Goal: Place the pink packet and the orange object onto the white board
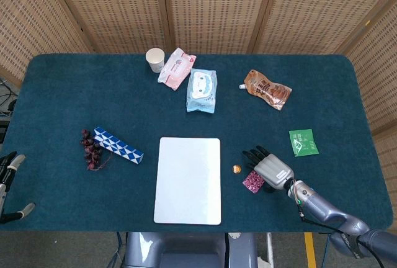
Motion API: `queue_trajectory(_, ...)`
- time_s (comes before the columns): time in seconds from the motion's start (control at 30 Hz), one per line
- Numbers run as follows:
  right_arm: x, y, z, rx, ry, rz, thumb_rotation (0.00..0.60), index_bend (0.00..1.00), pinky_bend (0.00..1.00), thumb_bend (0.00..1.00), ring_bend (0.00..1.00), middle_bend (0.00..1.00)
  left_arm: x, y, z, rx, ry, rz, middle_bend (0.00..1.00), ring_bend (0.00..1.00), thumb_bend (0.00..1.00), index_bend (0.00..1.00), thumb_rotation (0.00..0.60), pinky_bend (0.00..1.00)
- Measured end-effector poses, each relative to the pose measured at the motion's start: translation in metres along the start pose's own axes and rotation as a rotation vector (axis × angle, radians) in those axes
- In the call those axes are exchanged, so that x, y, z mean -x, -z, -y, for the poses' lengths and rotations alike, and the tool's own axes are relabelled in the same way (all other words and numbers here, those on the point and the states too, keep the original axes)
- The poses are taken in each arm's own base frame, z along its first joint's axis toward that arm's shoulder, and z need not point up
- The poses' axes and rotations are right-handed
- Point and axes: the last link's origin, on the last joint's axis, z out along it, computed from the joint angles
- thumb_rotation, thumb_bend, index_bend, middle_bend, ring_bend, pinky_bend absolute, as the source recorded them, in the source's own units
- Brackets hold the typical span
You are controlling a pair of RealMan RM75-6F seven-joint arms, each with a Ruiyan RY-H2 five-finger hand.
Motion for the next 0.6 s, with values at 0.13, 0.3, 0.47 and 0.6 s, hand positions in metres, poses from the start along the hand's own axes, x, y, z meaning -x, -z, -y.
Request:
queue_trajectory(0.13, 0.0014, -0.001, 0.0012, 0.005, 0.002, 0.008, 0.6, 0.32, 0.0, 0.23, 0.0, 0.0, -0.0006, 0.0001, 0.0005, 0.0, 0.005, 0.0, 0.0, 0.0, 0.0, 0.0, 0.6, 0.0)
queue_trajectory(0.3, 0.0041, -0.0037, 0.0033, 0.014, -0.016, 0.019, 0.6, 0.45, 0.0, 0.24, 0.0, 0.0, -0.0013, 0.0005, 0.0008, 0.002, 0.01, 0.001, 0.0, 0.0, 0.0, 0.0, 0.6, 0.0)
queue_trajectory(0.47, 0.0066, -0.0047, 0.0044, 0.016, -0.021, 0.028, 0.6, 0.52, 0.0, 0.26, 0.0, 0.0, -0.0018, 0.0006, 0.0014, 0.002, 0.012, 0.001, 0.0, 0.0, 0.0, 0.0, 0.6, 0.0)
queue_trajectory(0.6, 0.0065, -0.0045, 0.0053, 0.014, -0.032, 0.024, 0.6, 0.52, 0.0, 0.26, 0.0, 0.0, -0.0018, 0.0006, 0.0013, 0.003, 0.012, 0.001, 0.0, 0.0, 0.0, 0.0, 0.6, 0.0)
